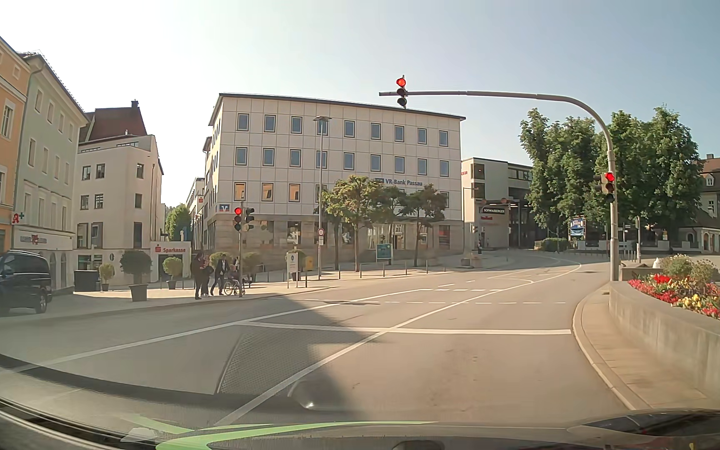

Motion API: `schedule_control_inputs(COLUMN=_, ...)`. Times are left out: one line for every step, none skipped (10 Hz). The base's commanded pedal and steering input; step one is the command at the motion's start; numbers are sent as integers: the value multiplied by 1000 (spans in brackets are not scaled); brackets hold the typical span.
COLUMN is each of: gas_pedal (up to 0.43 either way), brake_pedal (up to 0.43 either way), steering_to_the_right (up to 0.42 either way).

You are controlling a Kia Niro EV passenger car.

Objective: Follow the waypoints while adhering to traffic rules and regulations

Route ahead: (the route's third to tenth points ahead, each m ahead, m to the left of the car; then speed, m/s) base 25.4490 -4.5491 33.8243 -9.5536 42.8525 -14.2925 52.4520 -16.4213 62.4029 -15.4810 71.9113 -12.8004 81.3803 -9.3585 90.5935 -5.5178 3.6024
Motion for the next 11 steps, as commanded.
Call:
schedule_control_inputs(gas_pedal=0, brake_pedal=177, steering_to_the_right=137)
schedule_control_inputs(gas_pedal=0, brake_pedal=177, steering_to_the_right=136)
schedule_control_inputs(gas_pedal=0, brake_pedal=183, steering_to_the_right=136)
schedule_control_inputs(gas_pedal=0, brake_pedal=189, steering_to_the_right=138)
schedule_control_inputs(gas_pedal=0, brake_pedal=189, steering_to_the_right=141)
schedule_control_inputs(gas_pedal=0, brake_pedal=195, steering_to_the_right=143)
schedule_control_inputs(gas_pedal=0, brake_pedal=189, steering_to_the_right=145)
schedule_control_inputs(gas_pedal=0, brake_pedal=189, steering_to_the_right=146)
schedule_control_inputs(gas_pedal=0, brake_pedal=189, steering_to_the_right=148)
schedule_control_inputs(gas_pedal=0, brake_pedal=189, steering_to_the_right=151)
schedule_control_inputs(gas_pedal=0, brake_pedal=195, steering_to_the_right=155)
